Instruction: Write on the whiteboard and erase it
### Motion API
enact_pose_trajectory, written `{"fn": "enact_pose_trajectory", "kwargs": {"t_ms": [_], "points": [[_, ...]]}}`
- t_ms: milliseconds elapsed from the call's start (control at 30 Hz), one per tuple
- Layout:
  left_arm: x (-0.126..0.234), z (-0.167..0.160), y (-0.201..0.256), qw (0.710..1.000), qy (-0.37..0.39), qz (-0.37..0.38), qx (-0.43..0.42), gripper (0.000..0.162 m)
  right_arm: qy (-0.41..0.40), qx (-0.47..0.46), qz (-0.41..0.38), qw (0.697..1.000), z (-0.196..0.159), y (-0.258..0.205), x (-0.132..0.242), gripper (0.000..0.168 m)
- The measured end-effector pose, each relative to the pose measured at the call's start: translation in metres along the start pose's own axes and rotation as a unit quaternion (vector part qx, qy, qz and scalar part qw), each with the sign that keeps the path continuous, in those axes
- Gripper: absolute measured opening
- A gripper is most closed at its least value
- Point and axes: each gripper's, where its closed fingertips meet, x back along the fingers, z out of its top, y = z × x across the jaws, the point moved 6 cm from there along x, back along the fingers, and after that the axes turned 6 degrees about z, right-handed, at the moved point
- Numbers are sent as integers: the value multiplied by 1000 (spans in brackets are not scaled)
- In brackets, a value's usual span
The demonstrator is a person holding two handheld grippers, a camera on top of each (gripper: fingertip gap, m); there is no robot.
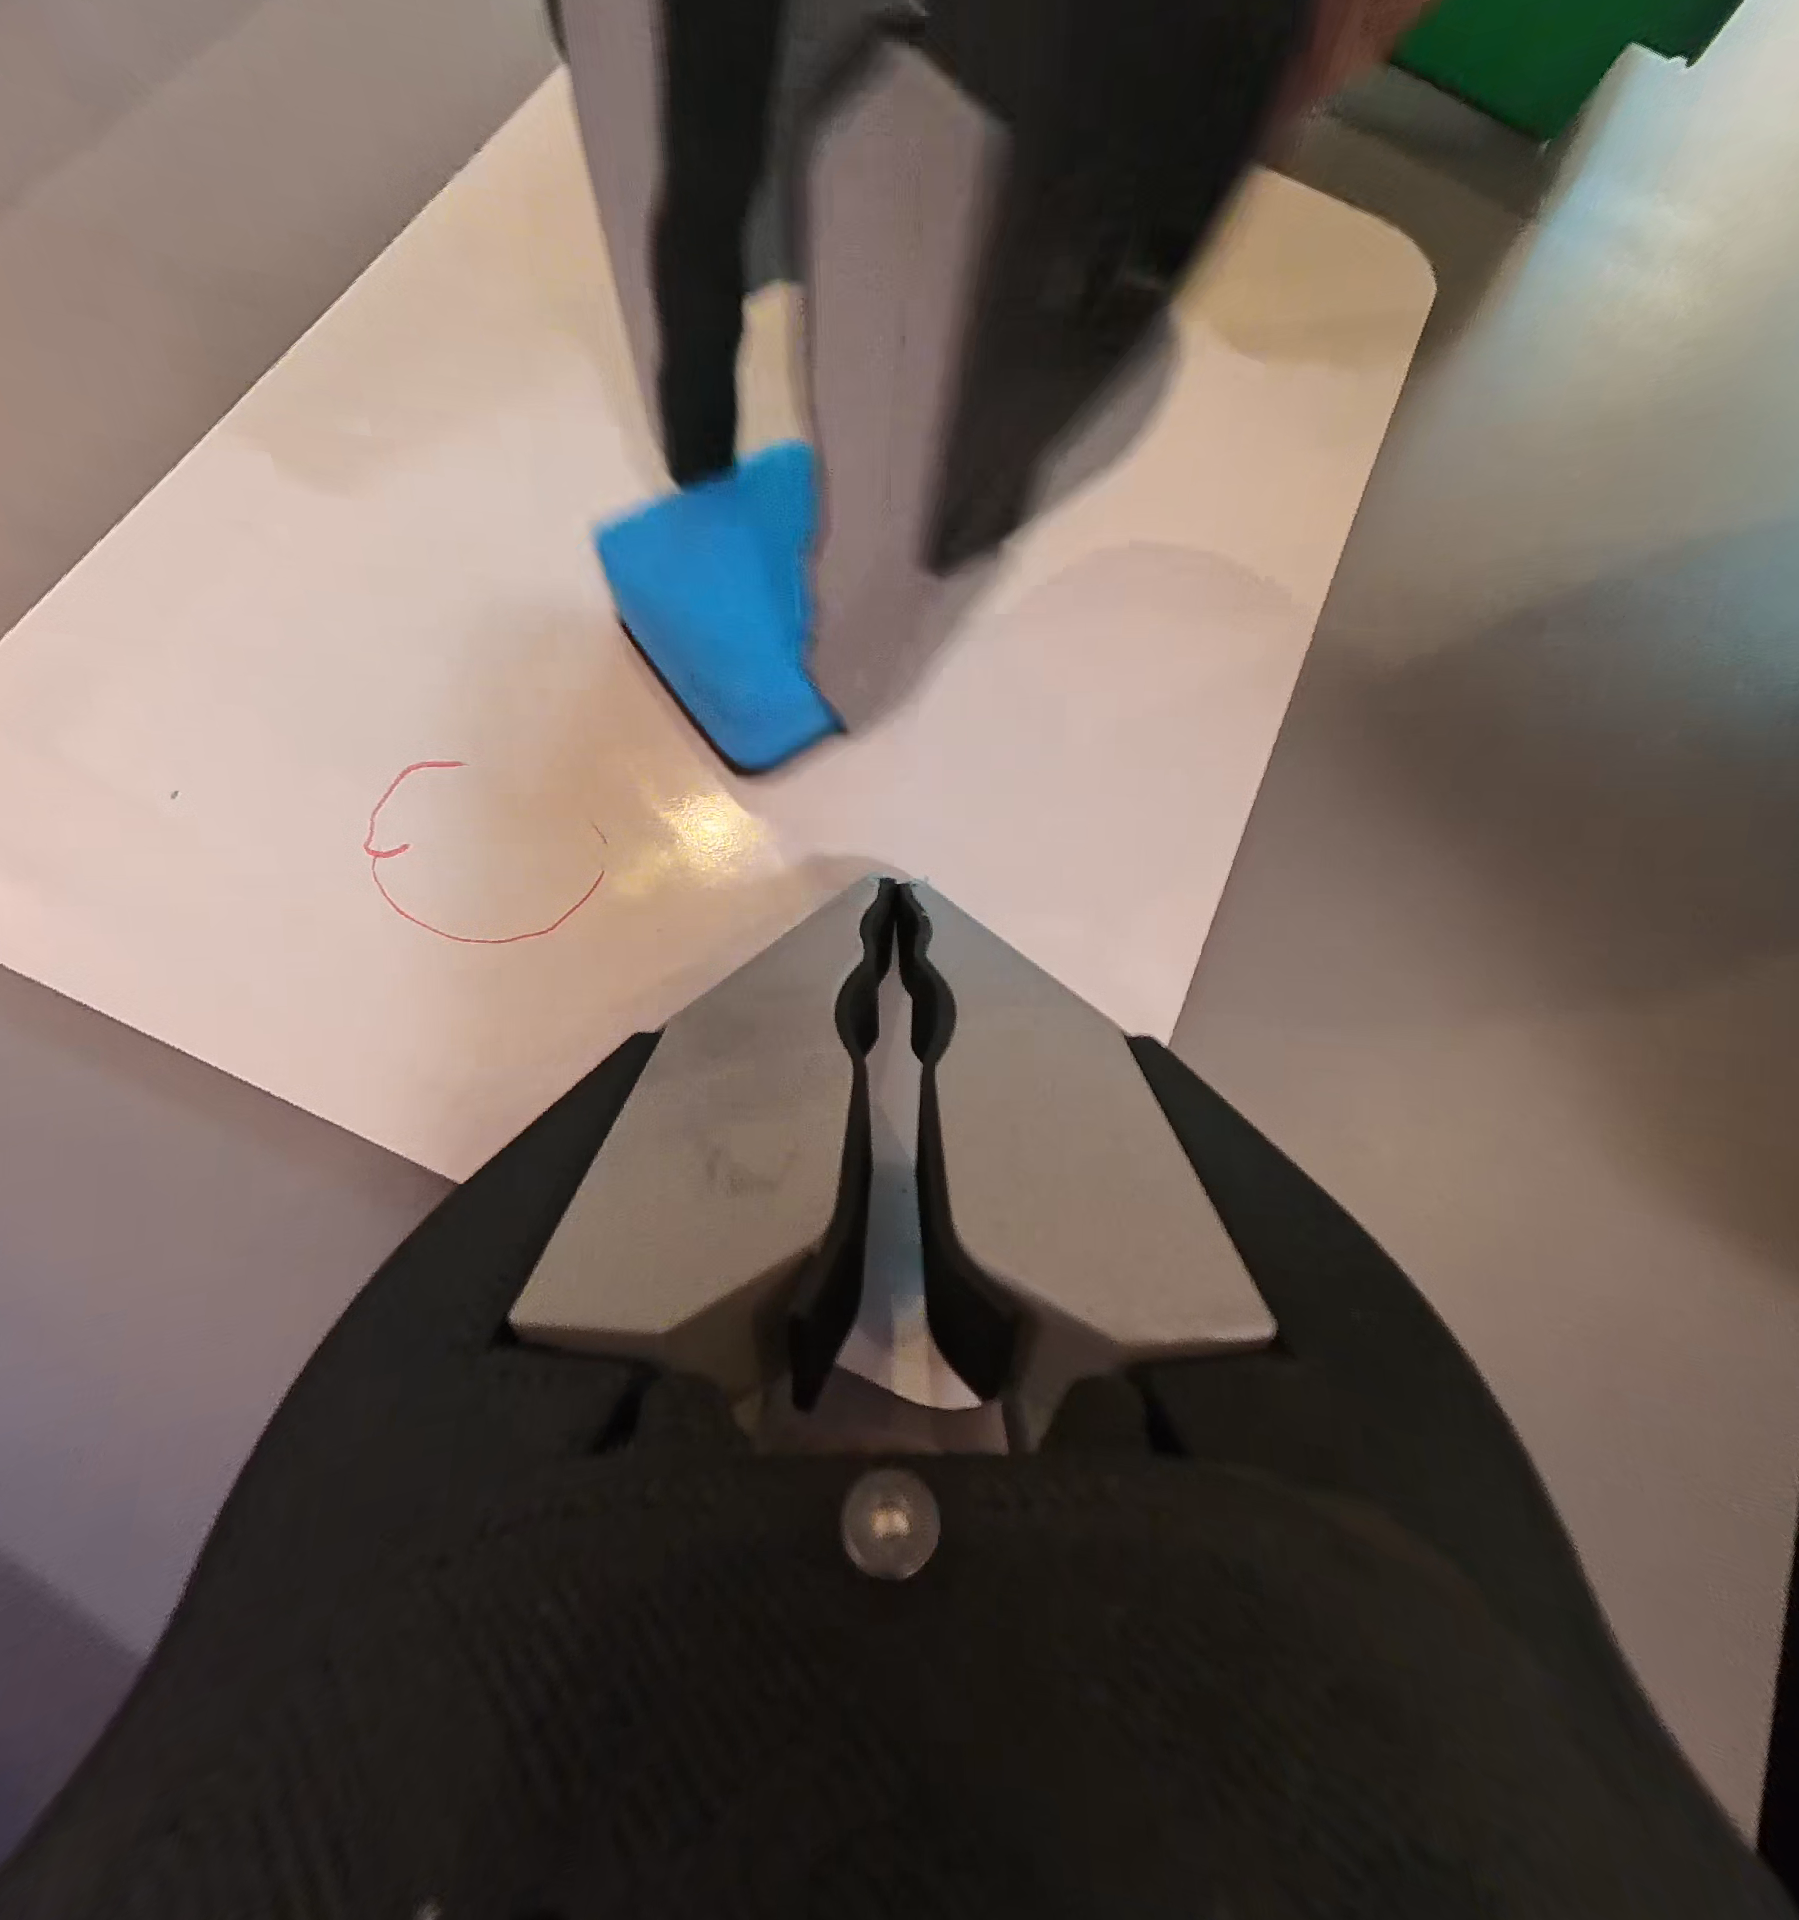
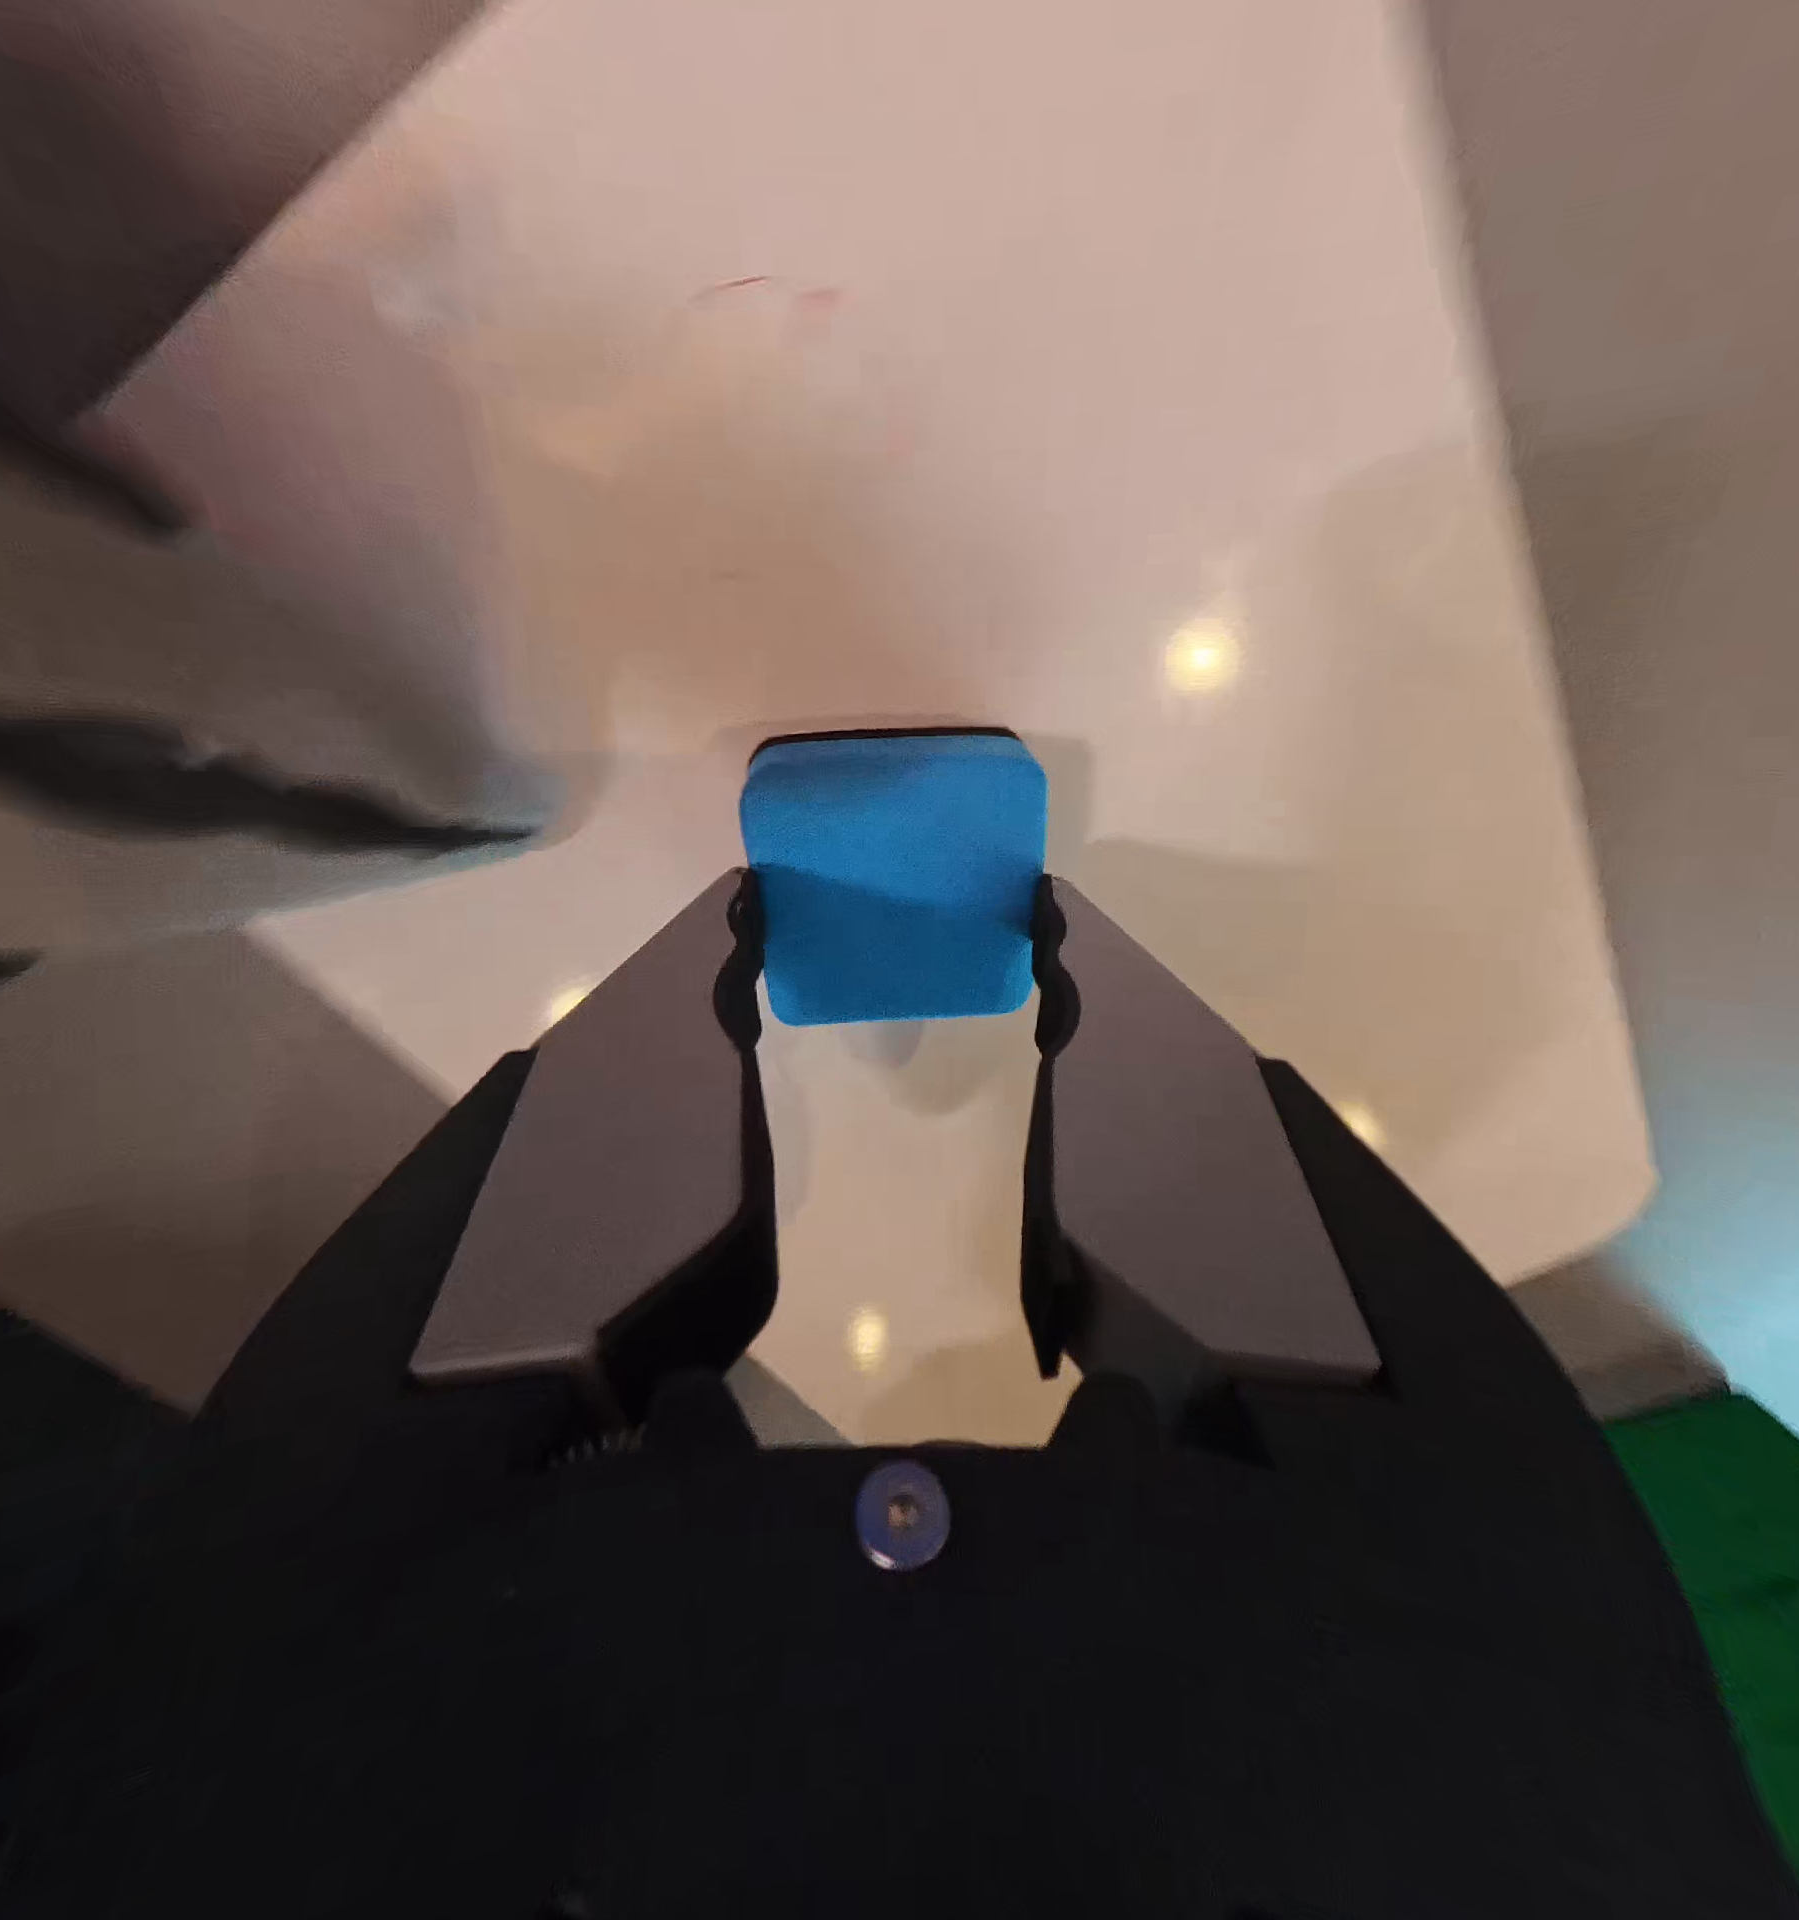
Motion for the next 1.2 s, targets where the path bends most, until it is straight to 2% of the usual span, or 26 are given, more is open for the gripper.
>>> {"fn": "enact_pose_trajectory", "kwargs": {"t_ms": [67,167,267,300,367,467,533,600,733,833,1033,1200], "points": [[0,0,0,1000,0,1,0,0,2,52,5,999,-4,-15,0,50],[0,0,0,1000,0,0,2,0,32,-12,-54,998,1,19,2,50],[0,0,0,1000,0,0,2,0,86,-9,47,995,5,5,4,51],[0,0,0,1000,0,-1,3,0,94,-7,41,995,5,7,7,53],[0,0,0,1000,0,-2,4,0,93,-9,10,996,1,15,10,77],[0,0,0,1000,0,-1,3,0,99,-2,43,994,-1,9,14,79],[0,0,0,1000,0,-3,4,0,95,3,35,995,-1,10,14,80],[0,0,0,1000,0,-3,4,0,91,8,1,996,-1,18,15,79],[0,0,0,1000,0,-2,3,0,86,4,8,996,-4,23,8,77],[0,0,1,1000,0,-1,1,0,86,5,14,996,-4,24,4,50],[0,0,1,1000,0,-1,-1,0,88,16,23,996,3,20,3,49],[0,0,2,1000,0,-4,-4,0,91,22,22,995,26,17,1,49]]}}
